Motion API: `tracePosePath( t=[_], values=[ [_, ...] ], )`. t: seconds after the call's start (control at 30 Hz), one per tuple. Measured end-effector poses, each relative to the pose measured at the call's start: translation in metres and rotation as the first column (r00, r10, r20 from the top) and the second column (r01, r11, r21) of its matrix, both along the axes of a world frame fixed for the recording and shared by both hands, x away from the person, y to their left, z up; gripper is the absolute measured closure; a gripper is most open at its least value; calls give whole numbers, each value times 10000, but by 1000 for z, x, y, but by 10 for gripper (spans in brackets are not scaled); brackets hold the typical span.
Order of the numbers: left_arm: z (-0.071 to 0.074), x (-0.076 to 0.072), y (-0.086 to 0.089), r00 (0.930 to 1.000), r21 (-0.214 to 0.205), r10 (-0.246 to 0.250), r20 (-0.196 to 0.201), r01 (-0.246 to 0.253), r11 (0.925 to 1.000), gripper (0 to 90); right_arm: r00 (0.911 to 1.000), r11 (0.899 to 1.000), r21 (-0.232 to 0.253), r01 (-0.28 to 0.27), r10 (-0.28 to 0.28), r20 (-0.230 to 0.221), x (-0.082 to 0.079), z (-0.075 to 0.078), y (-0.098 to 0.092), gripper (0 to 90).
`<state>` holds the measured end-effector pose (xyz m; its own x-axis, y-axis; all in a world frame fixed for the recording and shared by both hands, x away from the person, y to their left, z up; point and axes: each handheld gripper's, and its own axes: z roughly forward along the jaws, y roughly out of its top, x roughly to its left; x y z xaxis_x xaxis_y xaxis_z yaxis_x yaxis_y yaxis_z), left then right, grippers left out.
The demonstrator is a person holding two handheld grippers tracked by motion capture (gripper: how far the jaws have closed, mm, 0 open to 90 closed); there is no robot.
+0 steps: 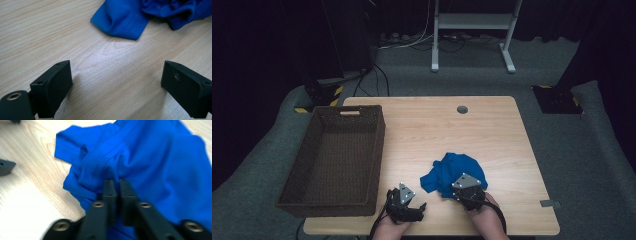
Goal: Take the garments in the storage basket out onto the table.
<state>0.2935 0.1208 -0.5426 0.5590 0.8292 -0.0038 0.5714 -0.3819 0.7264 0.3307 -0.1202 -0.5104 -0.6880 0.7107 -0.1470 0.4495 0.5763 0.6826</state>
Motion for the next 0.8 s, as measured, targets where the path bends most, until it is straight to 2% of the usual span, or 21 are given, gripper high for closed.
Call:
tracePosePath(
  t=[0.13, 0.23, 0.3, 0.4, 0.5, 0.6, 0.67, 0.73, 0.8],
  values=[
    [0, 0, 0, 10000, 2, -5, 4, 5, 10000, 102, 9984, 9992, 358, 172, -192, 540, -1, 20, -14, 875],
    [0, 0, 0, 10000, -1, -7, 2, 7, 10000, 104, 9922, 9952, 659, 725, -787, 966, 1, 37, -40, 874],
    [0, 0, 0, 10000, -3, -3, 4, 3, 10000, 105, 9841, 9888, 736, 1296, -1373, 1127, 5, 44, -63, 875],
    [0, 0, 0, 10000, -1, 1, 8, -1, 10000, 105, 9644, 9708, 616, 2317, -2375, 1164, 13, 42, -105, 876],
    [0, 0, 0, 10000, -3, 5, 11, -5, 10000, 106, 9369, 9405, 452, 3368, -3396, 835, 19, 31, -150, 876],
    [0, 0, 0, 10000, -6, 8, 12, -8, 10000, 107, 9046, 9060, 249, 4225, -4233, 496, 21, 16, -185, 875],
    [0, 0, 0, 10000, 1, 4, 13, -4, 10000, 107, 8926, 8934, 114, 4490, -4491, 400, 20, 10, -199, 851],
    [0, 0, 0, 10000, 13, 0, 20, 0, 10000, 108, 8859, 8879, 207, 4596, -4600, 602, 17, 12, -203, 756],
    [0, 0, 0, 10000, -12, 18, 12, -18, 10000, 109, 8858, 8907, 409, 4527, -4545, 934, 12, 20, -197, 711]
  ],
)
